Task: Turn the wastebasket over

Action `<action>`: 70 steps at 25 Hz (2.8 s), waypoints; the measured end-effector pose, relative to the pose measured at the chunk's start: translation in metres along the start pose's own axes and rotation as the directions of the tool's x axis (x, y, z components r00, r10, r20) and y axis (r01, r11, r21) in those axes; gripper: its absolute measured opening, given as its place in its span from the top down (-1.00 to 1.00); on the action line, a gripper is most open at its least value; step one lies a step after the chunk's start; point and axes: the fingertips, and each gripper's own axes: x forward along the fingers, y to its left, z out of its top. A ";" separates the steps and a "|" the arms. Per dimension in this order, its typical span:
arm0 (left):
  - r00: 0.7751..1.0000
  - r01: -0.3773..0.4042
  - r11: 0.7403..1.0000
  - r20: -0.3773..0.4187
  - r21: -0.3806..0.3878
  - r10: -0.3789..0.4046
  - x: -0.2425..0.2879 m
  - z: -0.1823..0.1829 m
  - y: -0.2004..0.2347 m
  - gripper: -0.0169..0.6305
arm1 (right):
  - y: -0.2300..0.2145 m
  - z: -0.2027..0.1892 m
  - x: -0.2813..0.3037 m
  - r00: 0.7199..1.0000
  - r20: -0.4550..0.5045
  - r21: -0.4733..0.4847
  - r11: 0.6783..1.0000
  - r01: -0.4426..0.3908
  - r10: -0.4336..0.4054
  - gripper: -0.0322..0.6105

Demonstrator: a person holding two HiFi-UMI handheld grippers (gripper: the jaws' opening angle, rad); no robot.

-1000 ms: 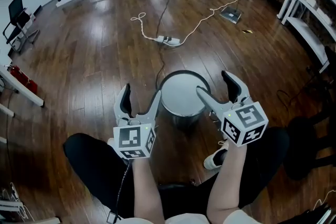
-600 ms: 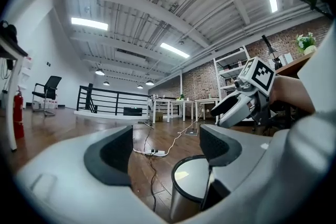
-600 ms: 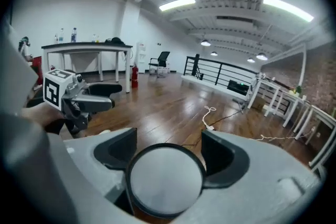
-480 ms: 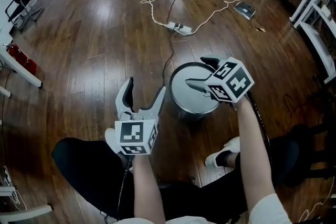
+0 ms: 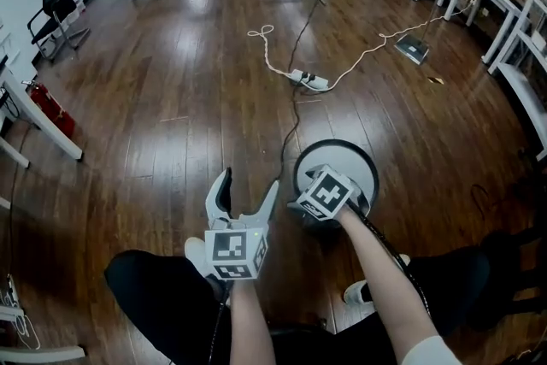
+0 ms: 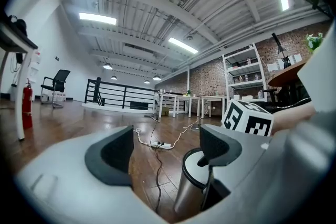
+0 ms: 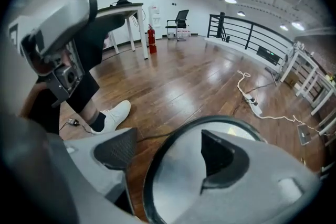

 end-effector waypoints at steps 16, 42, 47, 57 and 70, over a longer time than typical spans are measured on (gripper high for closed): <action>1.000 -0.019 1.000 -0.009 -0.015 0.019 0.003 -0.009 0.008 -0.35 | 0.000 -0.010 0.040 0.972 -0.008 -0.096 0.968 0.232 -0.234 0.29; 1.000 -0.004 0.999 -0.026 -0.044 0.003 0.011 -0.020 0.002 -0.34 | -0.071 -0.010 -0.078 0.833 0.522 0.432 0.899 -0.073 -0.184 0.74; 0.999 -0.010 0.999 -0.044 -0.039 0.009 0.014 -0.027 0.004 -0.34 | -0.091 -0.055 -0.072 0.751 0.608 0.610 0.757 -0.232 -0.260 0.74; 0.985 -0.018 0.995 -0.170 -0.102 0.001 0.031 -0.079 0.001 -0.30 | -0.132 -0.178 -0.049 0.810 0.406 0.819 0.562 -0.117 -0.423 0.75; 0.929 -0.013 0.950 -0.356 -0.313 -0.104 0.036 -0.168 -0.002 -0.26 | -0.156 -0.188 -0.057 0.809 0.321 0.794 0.606 0.054 -0.492 0.49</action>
